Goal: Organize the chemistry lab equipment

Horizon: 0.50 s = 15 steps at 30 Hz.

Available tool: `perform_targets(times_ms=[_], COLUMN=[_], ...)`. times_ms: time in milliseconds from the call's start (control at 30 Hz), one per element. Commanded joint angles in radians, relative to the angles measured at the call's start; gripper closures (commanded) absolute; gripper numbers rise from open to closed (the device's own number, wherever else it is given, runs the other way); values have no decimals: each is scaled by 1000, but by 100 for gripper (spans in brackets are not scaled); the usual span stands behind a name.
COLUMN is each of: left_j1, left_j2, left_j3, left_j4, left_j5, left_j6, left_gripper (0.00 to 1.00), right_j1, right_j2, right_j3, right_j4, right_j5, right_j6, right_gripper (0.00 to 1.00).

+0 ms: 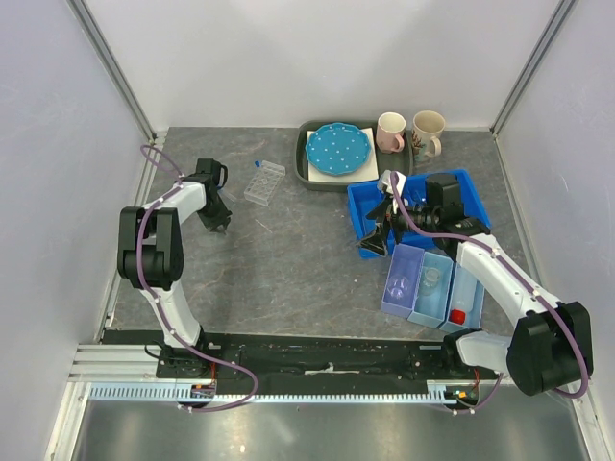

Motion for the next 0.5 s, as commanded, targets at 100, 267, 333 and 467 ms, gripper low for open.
perform_targets(times_ms=[100,267,333,467], left_j1=[0,0,0,-9], left_j2=[-16,-62,-108,-237], left_j3=[-13,-87,-110,-211], left_j4=[18,47,62,117], left_j5=[-28,-5,14,83], left_j6=[-4,-24,-30,-36], left_gripper=[81,90,92,93], right_j1=[-3,-5,-5,-3], right_j2=[8,10,10,11], right_j3=[32,32,32,32], right_j4=[33,33,33,35], right_j5=[-15,-20,-23,-43], right_j6=[0,-1,-1,6], right_gripper=[2,2,2,2])
